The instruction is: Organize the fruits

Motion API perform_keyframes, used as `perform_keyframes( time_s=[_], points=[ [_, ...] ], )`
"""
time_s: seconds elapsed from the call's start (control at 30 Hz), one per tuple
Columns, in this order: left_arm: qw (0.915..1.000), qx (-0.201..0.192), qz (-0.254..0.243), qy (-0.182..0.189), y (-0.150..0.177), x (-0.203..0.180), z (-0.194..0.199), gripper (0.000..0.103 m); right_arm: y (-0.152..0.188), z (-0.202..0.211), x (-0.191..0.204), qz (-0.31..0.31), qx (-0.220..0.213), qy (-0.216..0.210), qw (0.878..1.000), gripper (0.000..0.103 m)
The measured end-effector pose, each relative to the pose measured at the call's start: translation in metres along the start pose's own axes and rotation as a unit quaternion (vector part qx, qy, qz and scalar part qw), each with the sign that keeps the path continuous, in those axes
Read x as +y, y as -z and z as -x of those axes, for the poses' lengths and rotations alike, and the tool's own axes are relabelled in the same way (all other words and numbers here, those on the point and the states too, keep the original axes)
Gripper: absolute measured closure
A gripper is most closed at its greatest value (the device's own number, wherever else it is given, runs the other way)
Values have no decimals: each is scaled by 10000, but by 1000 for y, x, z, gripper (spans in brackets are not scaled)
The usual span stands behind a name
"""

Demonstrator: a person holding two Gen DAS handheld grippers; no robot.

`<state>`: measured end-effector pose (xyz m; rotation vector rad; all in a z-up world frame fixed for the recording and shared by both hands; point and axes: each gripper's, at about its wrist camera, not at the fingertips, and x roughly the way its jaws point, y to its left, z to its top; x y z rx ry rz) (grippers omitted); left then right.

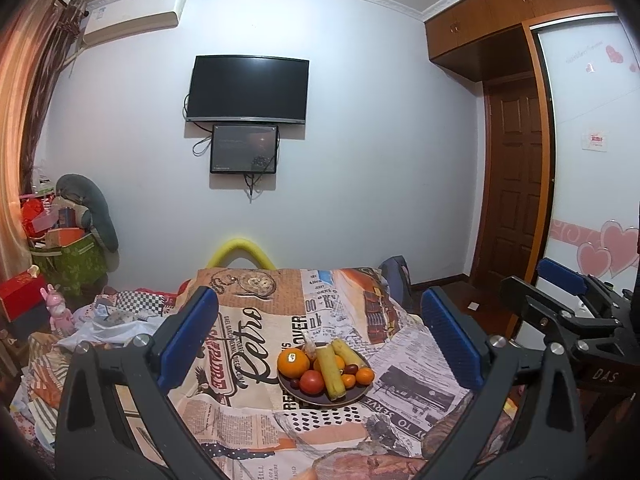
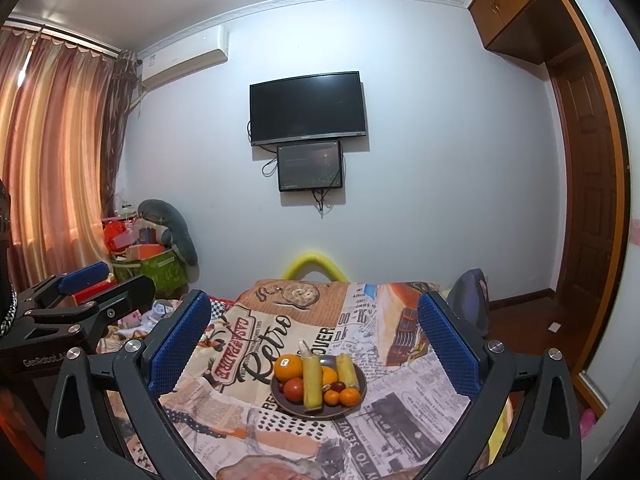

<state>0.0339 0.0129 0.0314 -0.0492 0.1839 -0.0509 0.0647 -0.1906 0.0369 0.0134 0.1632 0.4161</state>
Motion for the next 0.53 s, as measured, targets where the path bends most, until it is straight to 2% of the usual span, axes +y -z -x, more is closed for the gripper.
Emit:
perform_keyframes(
  time_s=[0.53],
  points=[
    [10000, 18, 10, 30, -1, 0, 0, 0, -1, 0, 0, 9, 10, -12, 10000, 0]
  ],
)
